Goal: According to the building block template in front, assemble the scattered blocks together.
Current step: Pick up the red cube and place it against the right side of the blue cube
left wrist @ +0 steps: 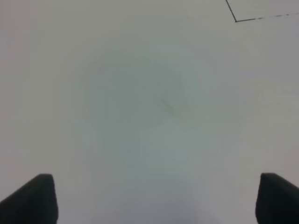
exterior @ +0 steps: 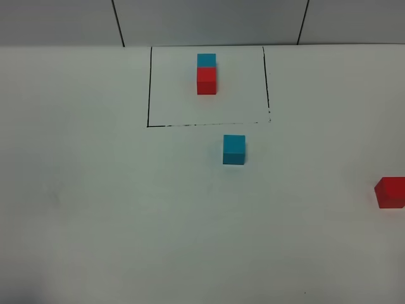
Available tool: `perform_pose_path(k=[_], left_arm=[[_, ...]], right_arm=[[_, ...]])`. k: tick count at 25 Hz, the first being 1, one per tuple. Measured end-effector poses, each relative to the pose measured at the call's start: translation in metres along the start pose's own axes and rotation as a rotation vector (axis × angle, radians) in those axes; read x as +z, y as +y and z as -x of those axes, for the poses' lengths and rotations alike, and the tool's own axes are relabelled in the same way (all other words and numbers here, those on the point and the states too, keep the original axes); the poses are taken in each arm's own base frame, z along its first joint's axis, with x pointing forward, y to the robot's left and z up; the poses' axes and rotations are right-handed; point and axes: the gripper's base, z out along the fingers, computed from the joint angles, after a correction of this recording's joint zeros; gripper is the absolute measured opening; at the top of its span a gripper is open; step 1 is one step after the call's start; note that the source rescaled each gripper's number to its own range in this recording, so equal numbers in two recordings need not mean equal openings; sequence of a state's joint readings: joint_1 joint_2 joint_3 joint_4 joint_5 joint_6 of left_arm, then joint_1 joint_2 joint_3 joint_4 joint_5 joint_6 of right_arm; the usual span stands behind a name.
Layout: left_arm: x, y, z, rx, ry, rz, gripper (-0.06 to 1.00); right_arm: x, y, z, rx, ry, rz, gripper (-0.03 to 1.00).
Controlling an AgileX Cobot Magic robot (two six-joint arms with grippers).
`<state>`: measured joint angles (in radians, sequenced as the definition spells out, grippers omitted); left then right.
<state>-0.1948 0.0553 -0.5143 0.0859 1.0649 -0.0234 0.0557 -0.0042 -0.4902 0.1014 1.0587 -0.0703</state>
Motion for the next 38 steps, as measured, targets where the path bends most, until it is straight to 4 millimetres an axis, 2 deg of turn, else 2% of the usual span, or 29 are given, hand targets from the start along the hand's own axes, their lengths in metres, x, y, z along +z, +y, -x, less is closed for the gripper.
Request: perform_pose_path(k=[2,7,16,23,33,38], left_arm=[[-0.0025,-0.0005,-0.006,0.005,-0.038,-0.007,0.87],[-0.0038,-0.0021,-0.0065,0.01,-0.06,-0.024,0.82],[-0.0038,-0.0024,-0.0062,0.008,-0.063,-0.028,0.59],[-0.0038,-0.0024,-0.0062,0.008,-0.063,-0.028,0.46],[-0.0038,-0.0025,-0.0062,0.008,-0.063,-0.029,0.32],[-0.0058,-0.0018,-0.0025,0.053,-0.1,-0.02,0.31]], right_arm=[[0.0,0.0,0.0,0.0,0.0,0.0,0.74],[0.0,0.0,0.0,0.0,0.0,0.0,0.75],[0.0,0.0,0.0,0.0,0.0,0.0,0.74],[0.0,0.0,0.0,0.0,0.0,0.0,0.74],[0.0,0.0,0.0,0.0,0.0,0.0,0.74],[0.0,0.0,0.0,0.0,0.0,0.0,0.74]])
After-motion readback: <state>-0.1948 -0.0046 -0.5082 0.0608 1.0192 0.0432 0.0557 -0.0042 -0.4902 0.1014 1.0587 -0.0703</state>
